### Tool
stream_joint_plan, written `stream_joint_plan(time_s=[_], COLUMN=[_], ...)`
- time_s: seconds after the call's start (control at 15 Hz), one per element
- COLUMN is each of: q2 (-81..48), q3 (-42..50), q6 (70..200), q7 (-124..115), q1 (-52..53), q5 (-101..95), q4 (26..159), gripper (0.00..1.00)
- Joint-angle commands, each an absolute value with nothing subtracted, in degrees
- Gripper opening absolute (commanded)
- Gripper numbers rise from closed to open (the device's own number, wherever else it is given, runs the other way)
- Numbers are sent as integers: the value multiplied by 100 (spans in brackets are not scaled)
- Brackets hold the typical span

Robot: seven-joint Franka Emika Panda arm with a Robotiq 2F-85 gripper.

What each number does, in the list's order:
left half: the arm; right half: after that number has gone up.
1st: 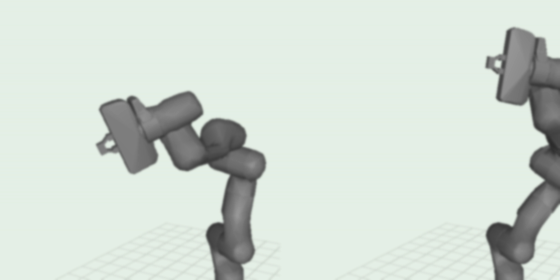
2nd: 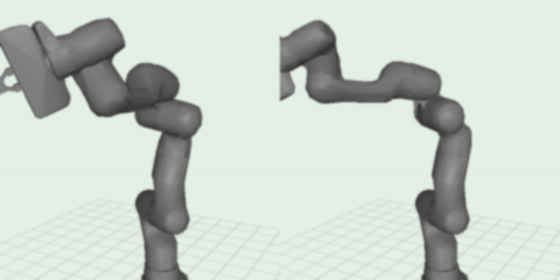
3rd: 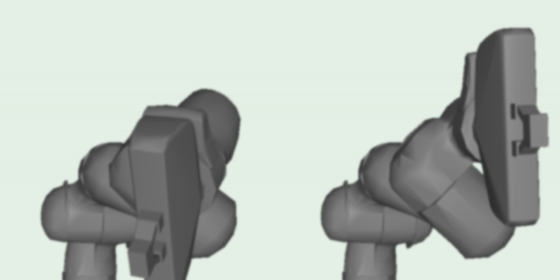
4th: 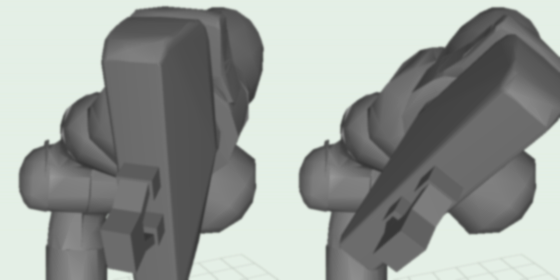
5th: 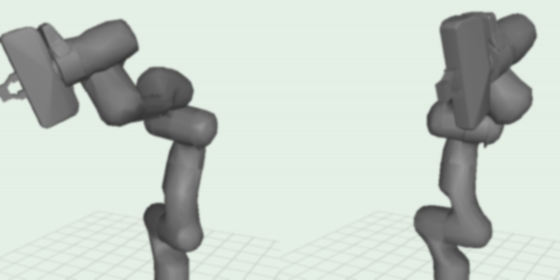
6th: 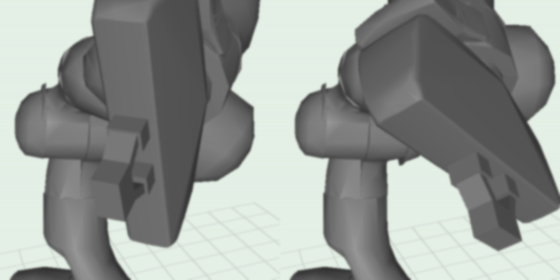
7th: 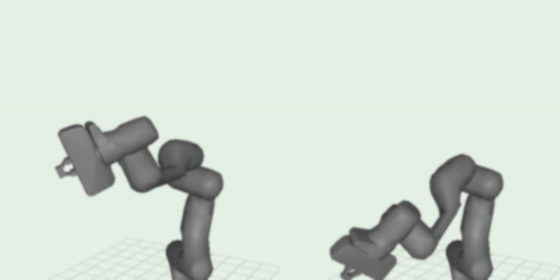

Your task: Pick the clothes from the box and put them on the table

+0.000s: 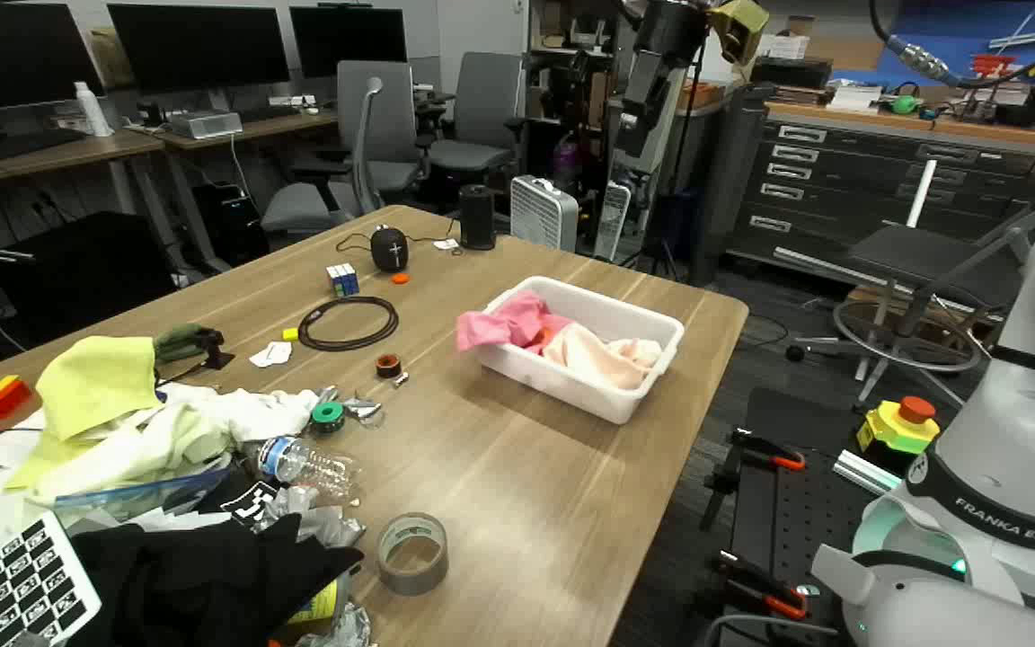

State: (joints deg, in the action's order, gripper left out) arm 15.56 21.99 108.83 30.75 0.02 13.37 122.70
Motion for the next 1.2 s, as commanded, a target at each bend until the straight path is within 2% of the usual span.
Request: stream_joint_plan(time_s=[0.0,0.33,1.13], q2=[1524,1279,-432], q3=[1975,1845,1340], q6=[10849,11173,13726], q7=[3131,3084,2841], q1=[-253,-332,-672], q5=[1407,1350,1375], q4=[12228,12154,11989], gripper=[100,100,100])
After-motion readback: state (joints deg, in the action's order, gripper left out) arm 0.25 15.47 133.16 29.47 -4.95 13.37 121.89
